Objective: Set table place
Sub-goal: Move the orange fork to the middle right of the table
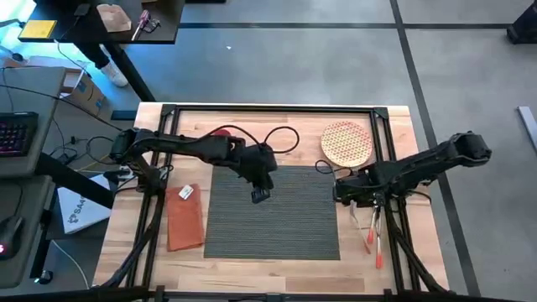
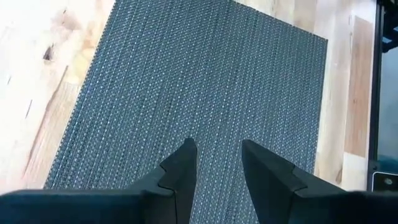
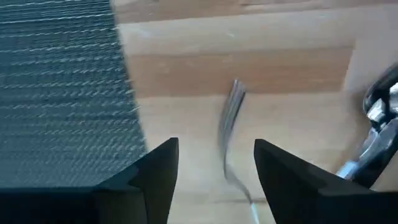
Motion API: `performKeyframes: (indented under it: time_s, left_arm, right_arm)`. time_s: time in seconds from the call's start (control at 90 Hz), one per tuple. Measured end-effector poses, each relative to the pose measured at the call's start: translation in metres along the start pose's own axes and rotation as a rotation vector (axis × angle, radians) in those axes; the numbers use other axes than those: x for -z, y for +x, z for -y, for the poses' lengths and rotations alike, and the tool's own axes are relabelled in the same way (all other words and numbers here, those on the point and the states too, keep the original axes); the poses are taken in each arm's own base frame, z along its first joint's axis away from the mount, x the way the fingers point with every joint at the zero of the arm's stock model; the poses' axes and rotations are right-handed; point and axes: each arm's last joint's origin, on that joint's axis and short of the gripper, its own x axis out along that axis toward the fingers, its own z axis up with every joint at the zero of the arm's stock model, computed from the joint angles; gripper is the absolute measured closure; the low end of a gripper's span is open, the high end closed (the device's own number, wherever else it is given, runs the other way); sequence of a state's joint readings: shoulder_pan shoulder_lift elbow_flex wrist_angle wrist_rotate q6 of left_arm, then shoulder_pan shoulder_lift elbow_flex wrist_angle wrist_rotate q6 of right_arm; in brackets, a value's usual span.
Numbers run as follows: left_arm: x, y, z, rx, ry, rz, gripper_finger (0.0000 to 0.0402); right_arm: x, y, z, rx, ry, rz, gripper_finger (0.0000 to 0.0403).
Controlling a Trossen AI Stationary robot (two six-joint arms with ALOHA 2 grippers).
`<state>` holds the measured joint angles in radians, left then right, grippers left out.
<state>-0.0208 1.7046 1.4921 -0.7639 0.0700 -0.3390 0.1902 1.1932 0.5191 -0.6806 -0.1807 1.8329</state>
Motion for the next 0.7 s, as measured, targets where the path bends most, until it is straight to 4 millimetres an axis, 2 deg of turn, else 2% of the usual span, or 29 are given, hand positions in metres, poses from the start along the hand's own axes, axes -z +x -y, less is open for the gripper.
performKeyframes:
  time_s: [0.067,0.189,0.411,0.7]
  left_arm:
    - [0.0,0.0,0.0,0.0,-0.002,0.0,0.0289]
    - [0.0,0.0,0.0,0.0,-0.019,0.002,0.0289]
    - [0.0,0.0,0.0,0.0,-0.017,0.003,0.0289]
    - [0.0,0.0,0.0,0.0,-0.023,0.006,0.0289]
  right_arm:
    - [0.001,0.003,-0.005,-0.075,-0.005,-0.024,0.0234]
    - [0.002,-0.002,-0.01,-0.104,0.005,0.004,0.0249]
    - [0.01,-0.011,-0.022,-0.179,-0.16,-0.001,0.0253]
    - [0.006,0.014,-0.004,-0.177,-0.167,-0.034,0.0275]
